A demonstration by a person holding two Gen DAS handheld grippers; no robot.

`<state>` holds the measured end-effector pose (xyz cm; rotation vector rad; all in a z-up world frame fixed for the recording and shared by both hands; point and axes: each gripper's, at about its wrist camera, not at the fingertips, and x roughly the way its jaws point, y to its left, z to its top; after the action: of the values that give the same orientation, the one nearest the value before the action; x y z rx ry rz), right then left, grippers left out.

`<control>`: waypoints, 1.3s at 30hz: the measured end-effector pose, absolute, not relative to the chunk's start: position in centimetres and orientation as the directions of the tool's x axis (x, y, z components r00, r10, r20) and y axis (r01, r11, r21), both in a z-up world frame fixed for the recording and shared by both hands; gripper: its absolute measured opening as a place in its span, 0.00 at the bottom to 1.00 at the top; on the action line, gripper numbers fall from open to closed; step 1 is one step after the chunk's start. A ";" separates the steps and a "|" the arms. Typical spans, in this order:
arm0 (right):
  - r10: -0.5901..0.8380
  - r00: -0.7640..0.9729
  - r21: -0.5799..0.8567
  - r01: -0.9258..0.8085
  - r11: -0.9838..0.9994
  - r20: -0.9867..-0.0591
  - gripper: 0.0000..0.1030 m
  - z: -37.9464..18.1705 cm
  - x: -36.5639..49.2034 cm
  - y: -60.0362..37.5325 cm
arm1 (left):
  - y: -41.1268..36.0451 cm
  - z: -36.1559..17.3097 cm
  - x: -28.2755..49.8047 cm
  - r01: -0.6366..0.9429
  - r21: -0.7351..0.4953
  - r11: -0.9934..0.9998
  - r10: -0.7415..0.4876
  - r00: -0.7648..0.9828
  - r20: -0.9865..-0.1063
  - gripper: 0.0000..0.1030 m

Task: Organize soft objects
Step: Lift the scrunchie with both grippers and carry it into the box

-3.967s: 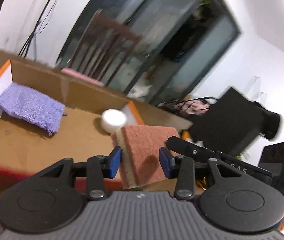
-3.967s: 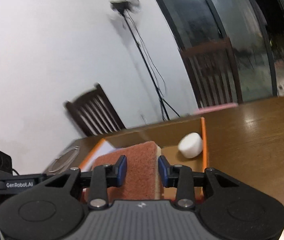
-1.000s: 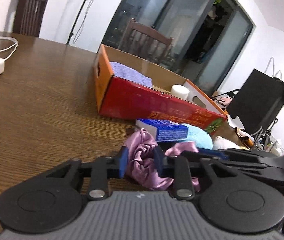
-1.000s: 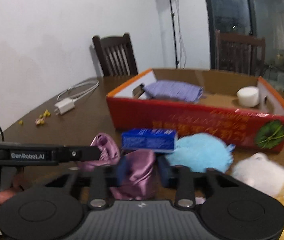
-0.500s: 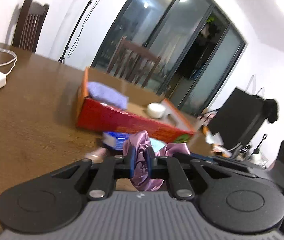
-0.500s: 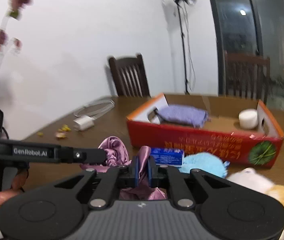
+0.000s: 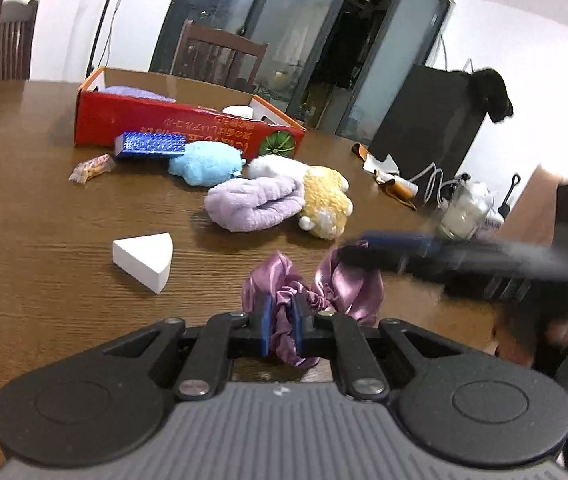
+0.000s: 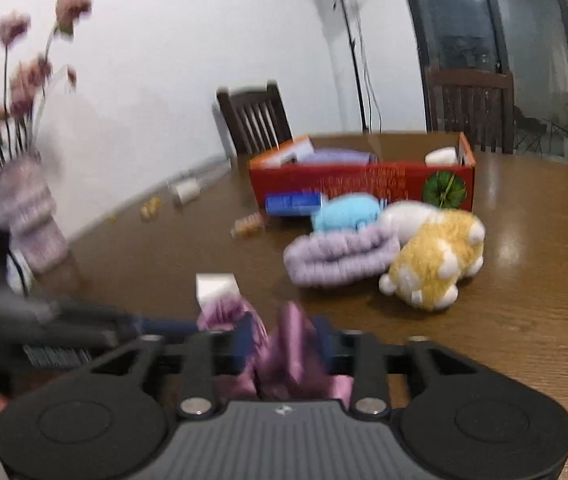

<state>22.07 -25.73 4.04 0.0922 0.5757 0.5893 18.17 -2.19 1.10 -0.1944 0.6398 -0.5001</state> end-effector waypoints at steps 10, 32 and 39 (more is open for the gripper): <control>0.495 0.686 0.241 -0.438 0.866 -0.533 0.12 2.2 22.6 -25.4 | -2.4 0.3 17.4 0.347 -0.260 0.901 -0.433 0.710 -0.555 0.11; 0.404 0.771 0.191 -0.357 0.914 -0.492 0.45 2.1 19.7 -27.6 | -0.5 0.0 19.5 0.361 -0.548 0.754 -0.636 0.609 -0.474 0.43; 0.460 0.714 0.297 -0.351 0.888 -0.528 0.20 0.6 21.2 -28.1 | -1.9 -1.1 20.2 0.398 -0.532 0.748 -0.657 0.562 -0.503 0.26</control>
<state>21.19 -28.10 0.63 0.1806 0.6318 0.4519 20.18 -1.90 -1.11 -0.3821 0.7435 -0.6387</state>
